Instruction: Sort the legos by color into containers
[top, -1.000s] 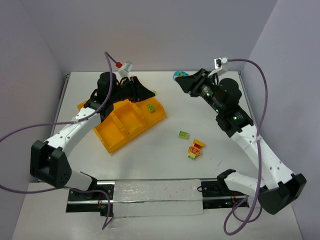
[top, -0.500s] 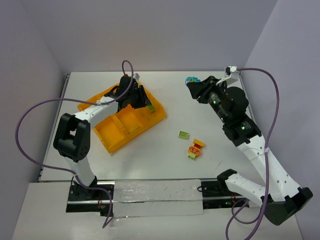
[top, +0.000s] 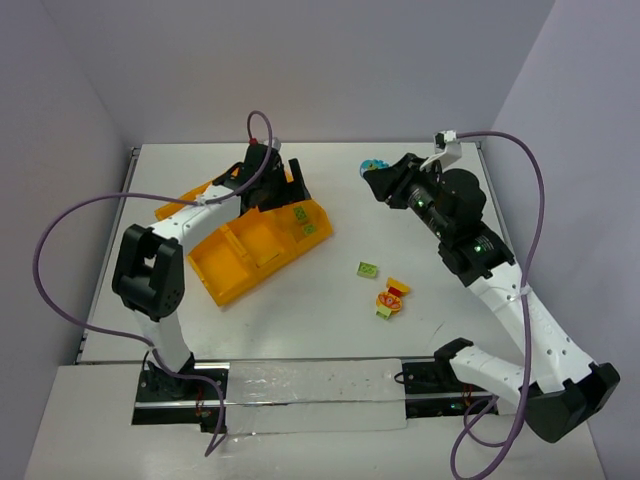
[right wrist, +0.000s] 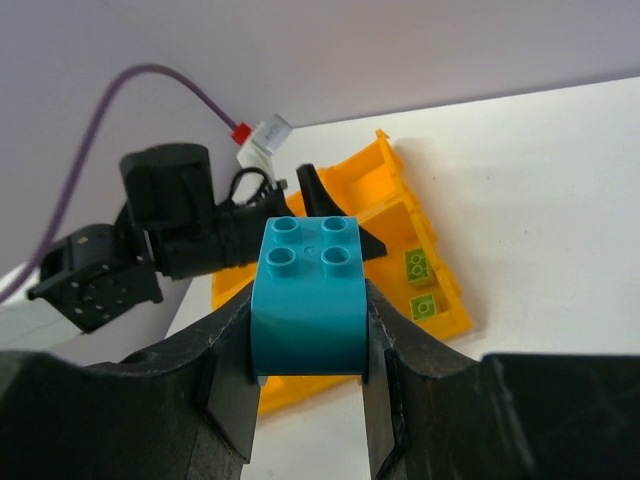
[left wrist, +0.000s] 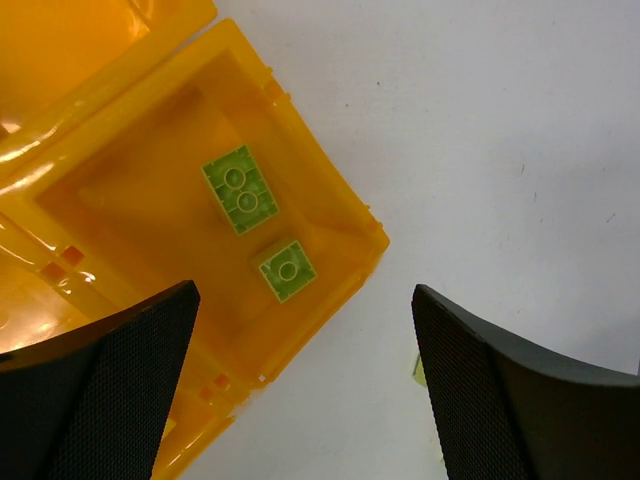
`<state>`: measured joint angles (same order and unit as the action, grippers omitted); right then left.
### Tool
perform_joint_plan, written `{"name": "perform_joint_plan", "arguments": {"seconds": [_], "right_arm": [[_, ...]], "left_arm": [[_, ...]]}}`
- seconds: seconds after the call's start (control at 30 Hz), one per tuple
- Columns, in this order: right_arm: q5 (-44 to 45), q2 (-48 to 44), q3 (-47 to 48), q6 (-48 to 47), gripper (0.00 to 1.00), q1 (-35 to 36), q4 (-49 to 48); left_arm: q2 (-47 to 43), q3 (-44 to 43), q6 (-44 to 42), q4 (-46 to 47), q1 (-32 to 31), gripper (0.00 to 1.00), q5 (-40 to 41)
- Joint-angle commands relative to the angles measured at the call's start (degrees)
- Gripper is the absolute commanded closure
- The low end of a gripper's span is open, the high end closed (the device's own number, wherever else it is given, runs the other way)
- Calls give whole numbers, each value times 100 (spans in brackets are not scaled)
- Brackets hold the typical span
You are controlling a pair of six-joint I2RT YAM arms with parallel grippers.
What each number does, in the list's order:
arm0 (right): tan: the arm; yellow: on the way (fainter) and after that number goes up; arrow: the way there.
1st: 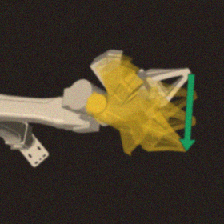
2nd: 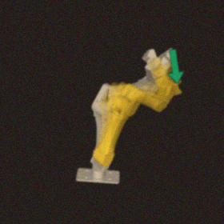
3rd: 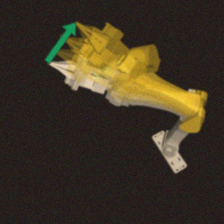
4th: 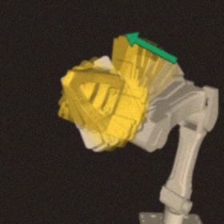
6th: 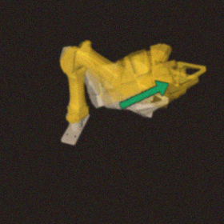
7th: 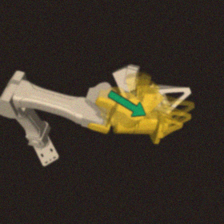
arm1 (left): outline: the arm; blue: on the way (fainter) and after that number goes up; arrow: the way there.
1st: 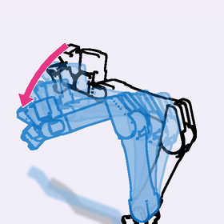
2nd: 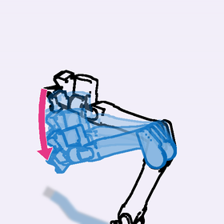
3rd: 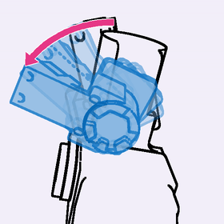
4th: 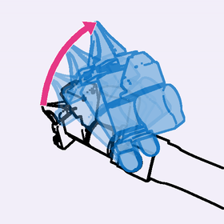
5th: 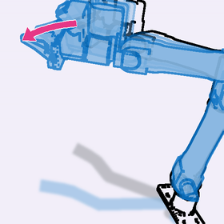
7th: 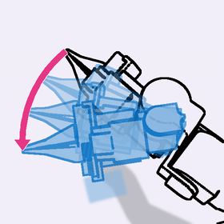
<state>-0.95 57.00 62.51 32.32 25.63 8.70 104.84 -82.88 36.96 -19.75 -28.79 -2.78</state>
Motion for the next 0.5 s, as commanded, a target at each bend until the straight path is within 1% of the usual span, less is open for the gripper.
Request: {"name": "perform_joint_plan", "arguments": {"seconds": [0.0, 0.07, 0.1, 0.13, 0.17, 0.23, 0.27, 0.33, 0.4, 0.43, 0.47], "right_arm": [[-269, 208, 223, -384, 100, 110, 101], [-309, 487, 305, -472, 100, 349, 199], [-323, 592, 313, -533, 100, 470, 191], [-306, 757, 348, -575, 100, 682, 179], [-281, 953, 398, -621, 100, 925, 171], [-483, 1348, 521, -727, 100, 1320, 116], [-731, 1602, 626, -800, 100, 1531, 88], [-901, 1917, 898, -1025, 100, 1926, 129], [-938, 2285, 1176, -1113, 100, 2087, 205], [-901, 2727, 1431, -1292, 100, 2430, 272], [-851, 2967, 1610, -1374, 100, 2616, 309]], "left_arm": [[-669, -632, -338, -665, -23, 6, 890], [-1138, -718, -388, -1035, 142, 8, 1455], [-1387, -700, -374, -1119, 274, 8, 1543], [-1600, -641, -333, -1207, 509, 9, 1427], [-1749, -565, -301, -1297, 824, 7, 1330], [-2159, -472, -212, -1501, 1383, 1, 1071], [-2326, -464, -185, -1664, 1681, 1, 1031], [-2721, -425, -180, -1799, 2087, 1, 965], [-3055, -364, -188, -1820, 2314, 1, 987], [-3312, -320, -176, -1815, 2440, 1, 1044], [-3479, -289, -172, -1806, 2493, 1, 1079]]}}
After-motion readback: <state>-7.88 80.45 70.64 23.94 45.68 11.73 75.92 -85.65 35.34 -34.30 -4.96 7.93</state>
